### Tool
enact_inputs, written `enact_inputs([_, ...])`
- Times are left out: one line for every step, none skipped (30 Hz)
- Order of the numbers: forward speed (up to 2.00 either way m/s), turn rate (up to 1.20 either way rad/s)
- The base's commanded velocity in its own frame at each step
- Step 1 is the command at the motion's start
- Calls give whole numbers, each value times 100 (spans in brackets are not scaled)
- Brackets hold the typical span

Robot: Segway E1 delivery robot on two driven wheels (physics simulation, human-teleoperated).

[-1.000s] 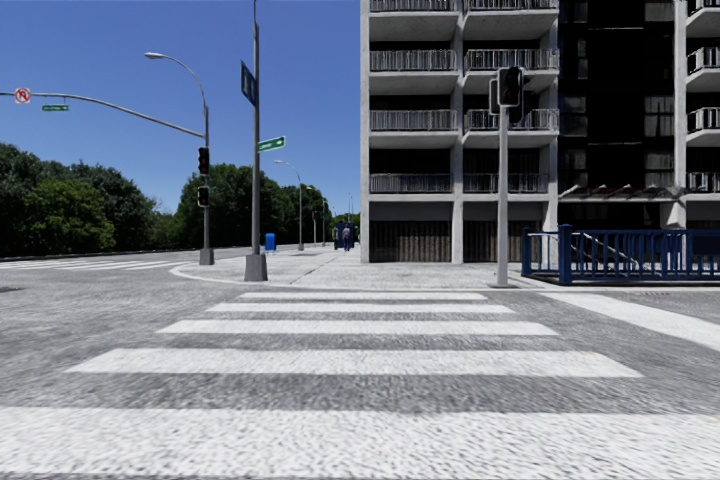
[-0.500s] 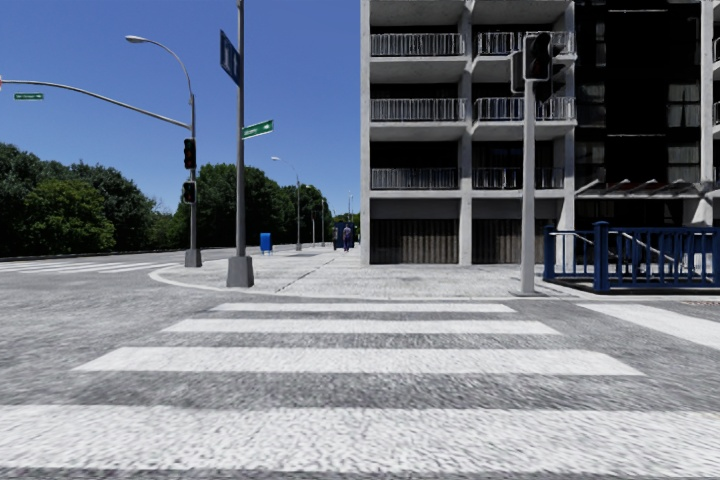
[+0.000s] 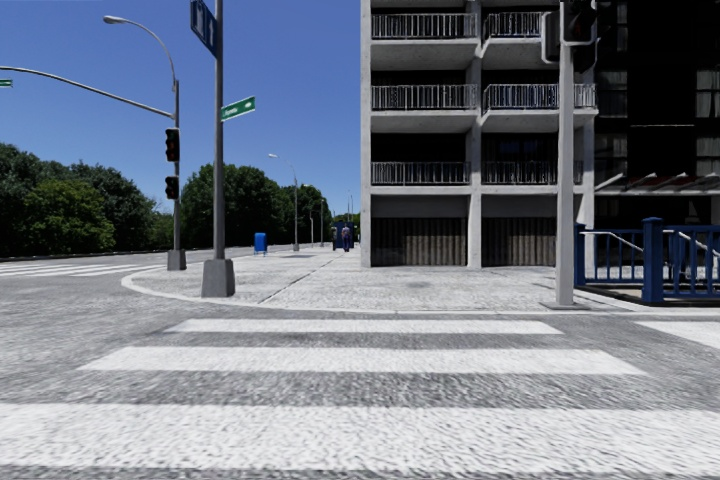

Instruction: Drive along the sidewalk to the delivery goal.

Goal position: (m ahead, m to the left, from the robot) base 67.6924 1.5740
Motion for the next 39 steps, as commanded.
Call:
enact_inputs([200,0])
enact_inputs([200,0])
enact_inputs([200,0])
enact_inputs([200,0])
enact_inputs([200,0])
enact_inputs([200,0])
enact_inputs([200,0])
enact_inputs([200,0])
enact_inputs([200,0])
enact_inputs([200,0])
enact_inputs([200,0])
enact_inputs([200,0])
enact_inputs([200,0])
enact_inputs([200,0])
enact_inputs([200,0])
enact_inputs([200,0])
enact_inputs([200,0])
enact_inputs([200,0])
enact_inputs([200,0])
enact_inputs([200,0])
enact_inputs([200,0])
enact_inputs([200,0])
enact_inputs([200,0])
enact_inputs([200,0])
enact_inputs([190,0])
enact_inputs([172,0])
enact_inputs([157,0])
enact_inputs([151,0])
enact_inputs([149,0])
enact_inputs([149,0])
enact_inputs([149,0])
enact_inputs([149,0])
enact_inputs([149,0])
enact_inputs([149,0])
enact_inputs([149,0])
enact_inputs([149,0])
enact_inputs([149,0])
enact_inputs([149,0])
enact_inputs([149,0])
